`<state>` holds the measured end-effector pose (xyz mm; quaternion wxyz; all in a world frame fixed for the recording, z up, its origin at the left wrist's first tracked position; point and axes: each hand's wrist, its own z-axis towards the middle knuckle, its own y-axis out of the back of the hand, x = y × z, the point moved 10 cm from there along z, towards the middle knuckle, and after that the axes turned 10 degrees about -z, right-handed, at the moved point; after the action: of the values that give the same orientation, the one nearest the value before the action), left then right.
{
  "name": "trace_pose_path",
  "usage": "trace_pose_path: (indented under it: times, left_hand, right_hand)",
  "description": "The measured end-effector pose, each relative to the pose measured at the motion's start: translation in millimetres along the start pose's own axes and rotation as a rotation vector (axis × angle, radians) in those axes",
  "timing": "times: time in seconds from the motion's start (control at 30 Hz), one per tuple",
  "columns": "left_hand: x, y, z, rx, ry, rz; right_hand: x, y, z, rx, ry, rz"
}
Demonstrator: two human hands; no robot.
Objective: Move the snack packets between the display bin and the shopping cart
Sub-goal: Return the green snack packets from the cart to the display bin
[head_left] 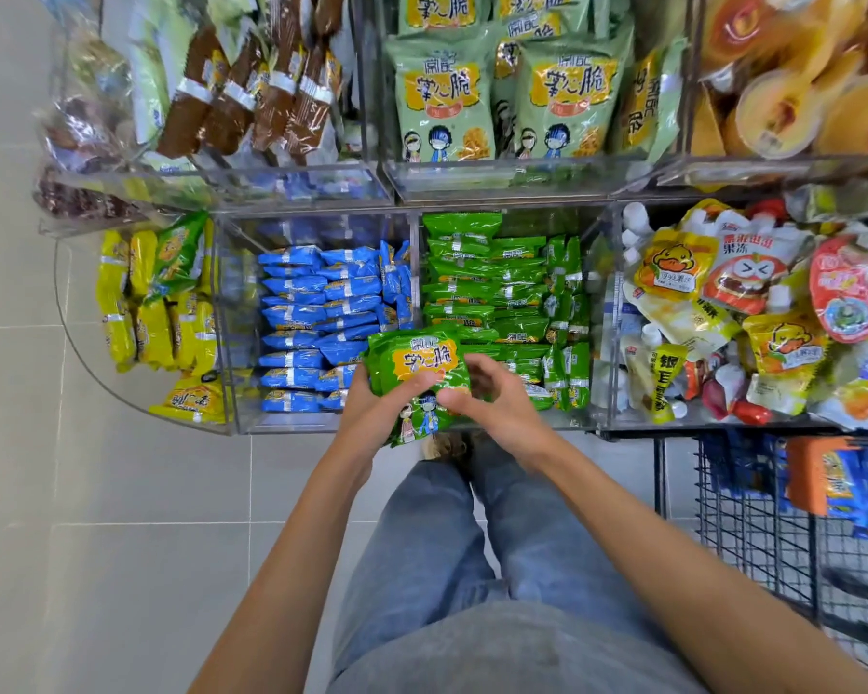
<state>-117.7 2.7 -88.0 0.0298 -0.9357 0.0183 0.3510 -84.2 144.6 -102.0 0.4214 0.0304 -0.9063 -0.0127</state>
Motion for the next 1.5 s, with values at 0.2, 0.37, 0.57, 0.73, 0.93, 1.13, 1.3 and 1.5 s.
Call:
trace_pose_path:
  times: [0.2,0.37,0.57,0.73,0.93,1.13,1.3,1.5]
  left_hand:
    - [-9.3,2.2,1.1,-0.074,-0.025,0.122]
    - [-8.9,2.7,7.6,-0.094,0.011,0.088]
    - [-12.3,0.1,18.7,-0.094,0.053,0.081]
    - [-25.6,7.2,31.0,-0.159,0.033,0.031]
    - [-49.0,6.3,52.4,-0.146,-0.021,-0.004]
    - [-44.2,-4.4,68.6,-0.143,0.04,0.002]
    - [-36.7,-16.2,68.7,-0.129,0.079,-0.028]
    - [-29.1,-23.9,66.7,-0.12,0.108,-0.026]
  right_hand:
    - [-8.5,-2.4,8.3,0.064,-0.104,0.135]
    - [-5.0,4.9,9.9,0.138,-0.127,0.206]
    - [-10.9,29.6,19.2,0.07,-0.236,0.347]
    - [5.1,84.9,32.2,-0.097,-0.192,0.462]
    - [22.8,158.8,63.7,-0.485,-0.135,0.092]
    - [22.6,181.1,107.6,-0.622,-0.107,-0.124]
    - [21.4,182.8,110.4,-0.754,-0.115,-0.434]
    - [29.4,181.4,123.5,-0.763,-0.083,-0.451]
